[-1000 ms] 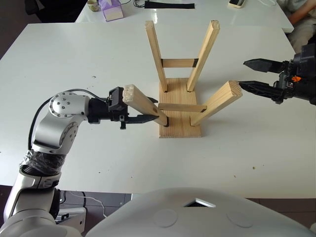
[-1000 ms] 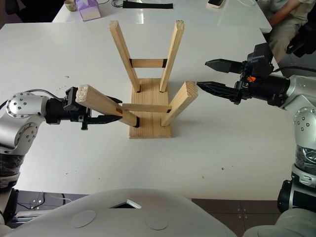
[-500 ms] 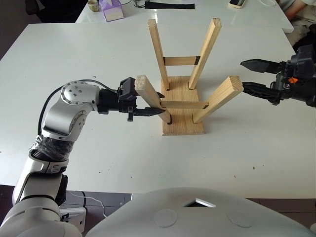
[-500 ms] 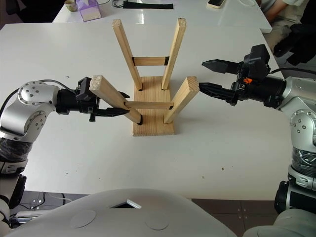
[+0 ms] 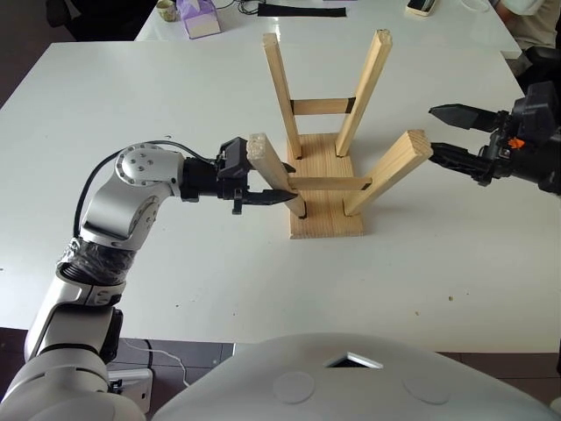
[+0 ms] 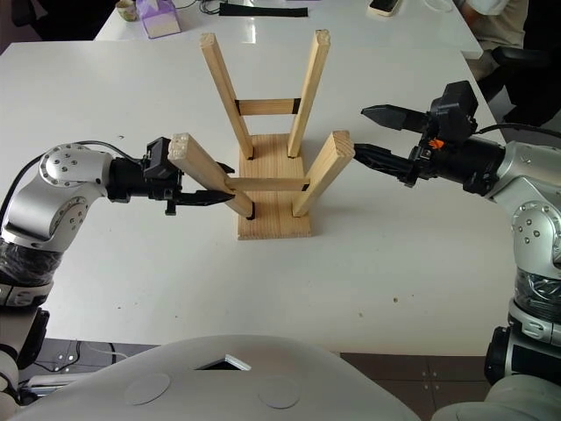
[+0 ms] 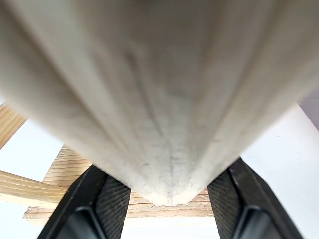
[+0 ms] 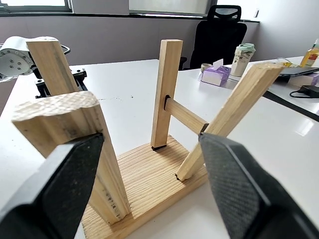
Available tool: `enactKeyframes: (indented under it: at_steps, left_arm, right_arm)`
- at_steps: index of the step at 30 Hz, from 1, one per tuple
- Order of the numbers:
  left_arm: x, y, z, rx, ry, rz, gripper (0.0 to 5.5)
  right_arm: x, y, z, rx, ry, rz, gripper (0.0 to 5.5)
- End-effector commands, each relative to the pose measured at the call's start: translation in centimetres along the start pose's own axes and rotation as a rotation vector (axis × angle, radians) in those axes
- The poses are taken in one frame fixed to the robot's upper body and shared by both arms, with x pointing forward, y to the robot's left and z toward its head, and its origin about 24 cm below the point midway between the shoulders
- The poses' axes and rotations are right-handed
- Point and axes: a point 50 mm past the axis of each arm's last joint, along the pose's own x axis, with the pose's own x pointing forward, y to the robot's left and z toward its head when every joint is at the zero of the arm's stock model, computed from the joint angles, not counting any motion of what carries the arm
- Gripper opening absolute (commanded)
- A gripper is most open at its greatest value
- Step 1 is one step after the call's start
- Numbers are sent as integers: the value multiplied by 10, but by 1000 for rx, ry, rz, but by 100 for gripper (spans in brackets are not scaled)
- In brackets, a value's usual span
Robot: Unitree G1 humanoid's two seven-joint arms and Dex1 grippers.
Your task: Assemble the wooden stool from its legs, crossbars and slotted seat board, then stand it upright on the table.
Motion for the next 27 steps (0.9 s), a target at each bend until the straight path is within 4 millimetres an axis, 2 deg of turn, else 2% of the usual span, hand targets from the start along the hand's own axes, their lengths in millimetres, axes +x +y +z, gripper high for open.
enactKeyframes:
  at_steps: [1, 4, 6, 8, 10, 12, 15, 20, 23, 27]
  left_arm:
    - [15, -13, -36, -113, 182, -13, 205]
    - [19, -12, -30, -103, 180, -3, 205]
    - [22, -9, -26, -103, 175, 10, 205]
    - [24, -4, -22, -107, 172, 32, 205]
    - [26, 1, -21, -114, 178, 66, 205]
    - [29, 6, -22, -119, 191, 105, 205]
    - [34, 10, -23, -127, 205, 138, 205]
    - [34, 11, -24, -126, 219, 139, 205]
    - [35, 11, -25, -121, 225, 134, 205]
    - [35, 11, -25, -117, 229, 130, 205]
  right_arm:
    - [8, -9, 51, -145, -257, -135, 351]
    - [4, -21, 82, -178, -421, -303, 351]
    - [5, -19, 99, -204, -495, -343, 351]
    - [15, -6, 113, -216, -548, -310, 351]
    - [38, 18, 117, -206, -551, -232, 351]
    - [64, 43, 103, -195, -470, -183, 351]
    - [92, 69, 68, -169, -323, -192, 351]
    - [108, 79, 25, -148, -207, -301, 351]
    - [113, 79, 13, -169, -198, -340, 351]
    - [118, 79, 7, -210, -206, -374, 351]
